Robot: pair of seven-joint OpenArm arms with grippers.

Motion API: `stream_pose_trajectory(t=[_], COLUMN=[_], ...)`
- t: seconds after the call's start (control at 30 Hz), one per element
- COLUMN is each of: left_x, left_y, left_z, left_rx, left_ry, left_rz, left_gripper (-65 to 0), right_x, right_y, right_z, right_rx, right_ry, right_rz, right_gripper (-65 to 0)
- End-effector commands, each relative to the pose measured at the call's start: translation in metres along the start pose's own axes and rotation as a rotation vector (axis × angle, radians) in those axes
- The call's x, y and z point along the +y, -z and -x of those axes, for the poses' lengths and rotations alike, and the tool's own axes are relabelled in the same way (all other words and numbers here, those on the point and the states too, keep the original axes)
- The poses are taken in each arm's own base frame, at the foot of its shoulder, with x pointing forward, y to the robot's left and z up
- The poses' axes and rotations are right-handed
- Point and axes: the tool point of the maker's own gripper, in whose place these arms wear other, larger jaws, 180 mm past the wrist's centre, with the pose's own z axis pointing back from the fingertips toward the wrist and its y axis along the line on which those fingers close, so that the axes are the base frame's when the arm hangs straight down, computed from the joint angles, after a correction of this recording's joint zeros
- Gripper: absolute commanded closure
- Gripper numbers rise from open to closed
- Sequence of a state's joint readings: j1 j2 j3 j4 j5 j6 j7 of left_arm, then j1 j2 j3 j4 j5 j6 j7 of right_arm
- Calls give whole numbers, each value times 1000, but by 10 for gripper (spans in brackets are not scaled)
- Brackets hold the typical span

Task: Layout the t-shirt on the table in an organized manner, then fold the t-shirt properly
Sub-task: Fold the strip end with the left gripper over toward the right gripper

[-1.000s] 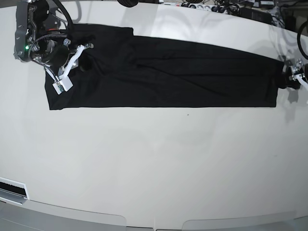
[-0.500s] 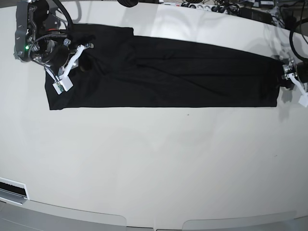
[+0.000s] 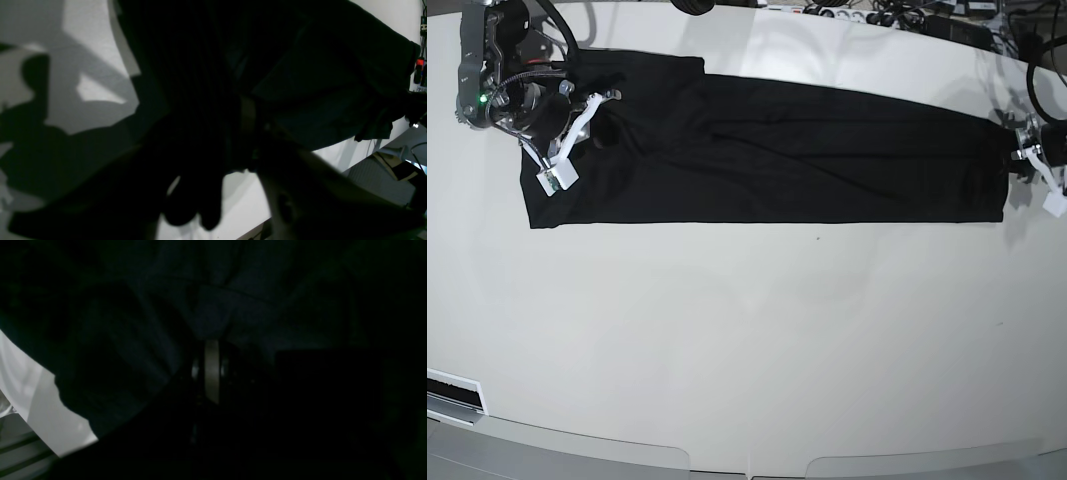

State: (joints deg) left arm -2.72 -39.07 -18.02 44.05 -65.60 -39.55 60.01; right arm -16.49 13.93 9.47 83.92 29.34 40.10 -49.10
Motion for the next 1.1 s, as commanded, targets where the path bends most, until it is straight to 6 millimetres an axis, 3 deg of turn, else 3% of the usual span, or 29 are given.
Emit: stream_pose_trajectory(t=[0.0,0.07,0.43,0.63,0.73,0.93,1.07], left_x=[0,0,-13,-10,-11,-37,-53], left_y=[-11,-12,-37,-54,-53,-45,-44], left_z=[-19,-21,-47,-63,-61,-54,-52], left_rx=[-43,-47,-96,-117,-108,-89,-30], left_ry=[27,28,44,93,90,50,128], left_rz=[-1,-1,53,16,22,155,171], left_gripper=[-78,0,0,0,0,0,0], right_x=[-3,-3,-4,0,3,4,4], right_y=[-2,-2,-2,-12,-19,-21,-20], right_z=[4,4,0,-24,-38,-43,-43], right_rx=[26,26,19,-38,-71,-84,-85], right_ry=[-11,-11,-16,-74,-108,-119,-119], right_rz=[13,13,14,32,41,45,44], right_gripper=[0,0,0,0,0,0,0])
